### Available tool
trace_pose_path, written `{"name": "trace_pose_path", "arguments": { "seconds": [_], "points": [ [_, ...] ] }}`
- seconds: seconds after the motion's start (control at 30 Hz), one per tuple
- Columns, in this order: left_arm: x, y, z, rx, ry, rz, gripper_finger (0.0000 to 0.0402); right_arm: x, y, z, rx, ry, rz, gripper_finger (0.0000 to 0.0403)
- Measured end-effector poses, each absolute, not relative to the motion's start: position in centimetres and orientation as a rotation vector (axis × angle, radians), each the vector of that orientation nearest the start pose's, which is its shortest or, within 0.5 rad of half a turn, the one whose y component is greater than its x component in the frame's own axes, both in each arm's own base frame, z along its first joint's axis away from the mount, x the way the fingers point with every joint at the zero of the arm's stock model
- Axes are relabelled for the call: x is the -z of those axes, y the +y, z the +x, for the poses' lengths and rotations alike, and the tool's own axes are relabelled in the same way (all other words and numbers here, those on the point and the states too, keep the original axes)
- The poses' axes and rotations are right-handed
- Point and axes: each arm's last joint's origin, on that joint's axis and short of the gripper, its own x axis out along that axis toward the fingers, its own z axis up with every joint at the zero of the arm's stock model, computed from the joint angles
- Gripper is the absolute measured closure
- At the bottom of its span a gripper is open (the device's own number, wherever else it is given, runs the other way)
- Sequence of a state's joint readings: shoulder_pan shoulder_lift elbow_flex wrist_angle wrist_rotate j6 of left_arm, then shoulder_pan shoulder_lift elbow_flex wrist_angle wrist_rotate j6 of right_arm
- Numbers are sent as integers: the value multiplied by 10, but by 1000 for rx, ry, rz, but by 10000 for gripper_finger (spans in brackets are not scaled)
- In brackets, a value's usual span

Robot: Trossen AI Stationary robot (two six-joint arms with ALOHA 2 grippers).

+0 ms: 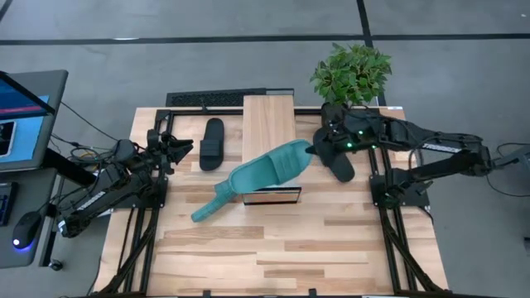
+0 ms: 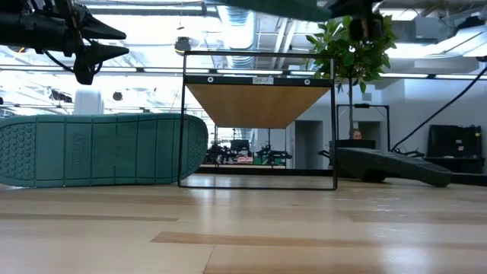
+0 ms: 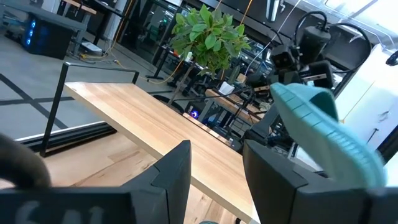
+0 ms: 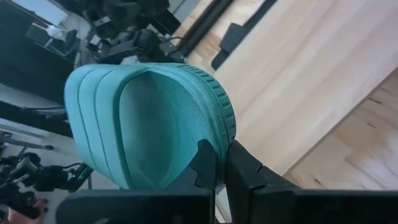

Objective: Pick and place slides into the shelf
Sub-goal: Put the bottom green slipper on the shelf

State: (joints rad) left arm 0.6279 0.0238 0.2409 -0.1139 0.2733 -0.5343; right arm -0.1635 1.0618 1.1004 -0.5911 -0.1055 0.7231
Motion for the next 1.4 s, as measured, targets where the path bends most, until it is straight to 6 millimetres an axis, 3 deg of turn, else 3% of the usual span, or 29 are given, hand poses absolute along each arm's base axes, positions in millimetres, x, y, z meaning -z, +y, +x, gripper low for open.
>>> {"name": "trace_pose_path", "arguments": {
  "seconds": [0.47, 1.4],
  "points": [
    [-231, 39, 67, -320, -184, -484, 268, -333, -51, 225, 355, 608, 847, 402],
    [-231, 39, 67, -320, -185, -487, 268, -319, -29, 220, 377, 809, 899, 402]
  ]
}}
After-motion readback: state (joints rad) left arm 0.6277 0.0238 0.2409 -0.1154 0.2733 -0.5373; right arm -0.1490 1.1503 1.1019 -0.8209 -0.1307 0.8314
